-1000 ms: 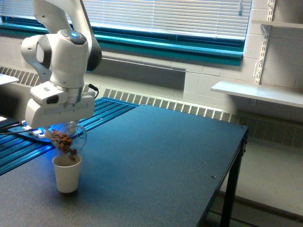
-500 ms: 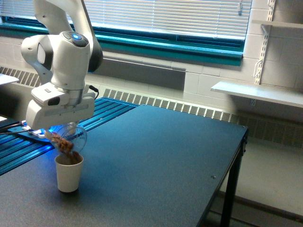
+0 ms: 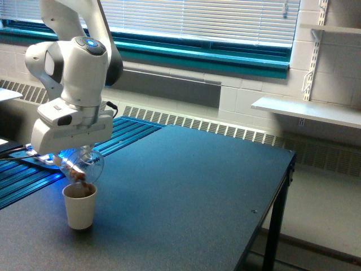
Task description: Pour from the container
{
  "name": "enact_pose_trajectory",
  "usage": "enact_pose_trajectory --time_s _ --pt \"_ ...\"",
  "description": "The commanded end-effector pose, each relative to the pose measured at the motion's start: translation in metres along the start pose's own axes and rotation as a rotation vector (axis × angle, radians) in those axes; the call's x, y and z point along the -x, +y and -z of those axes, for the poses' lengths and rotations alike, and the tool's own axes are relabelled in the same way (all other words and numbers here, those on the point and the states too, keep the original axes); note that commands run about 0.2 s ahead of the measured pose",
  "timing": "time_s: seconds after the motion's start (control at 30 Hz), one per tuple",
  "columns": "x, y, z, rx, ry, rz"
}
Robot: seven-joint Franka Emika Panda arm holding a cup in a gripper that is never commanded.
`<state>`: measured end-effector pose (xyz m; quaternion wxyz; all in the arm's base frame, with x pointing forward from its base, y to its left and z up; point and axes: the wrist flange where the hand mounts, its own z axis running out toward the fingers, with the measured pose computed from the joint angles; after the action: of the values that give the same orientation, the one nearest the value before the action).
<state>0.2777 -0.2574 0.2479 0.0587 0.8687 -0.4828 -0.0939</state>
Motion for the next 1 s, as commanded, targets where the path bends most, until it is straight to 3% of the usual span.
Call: enact_pose_trajectory --time_s 0.03,1.0 --pt "0.0014 0.0016 -0.0004 0.0 -0.011 0.008" --pt "0.0032 0.0088 0.0062 -0.014 -0.01 0.005"
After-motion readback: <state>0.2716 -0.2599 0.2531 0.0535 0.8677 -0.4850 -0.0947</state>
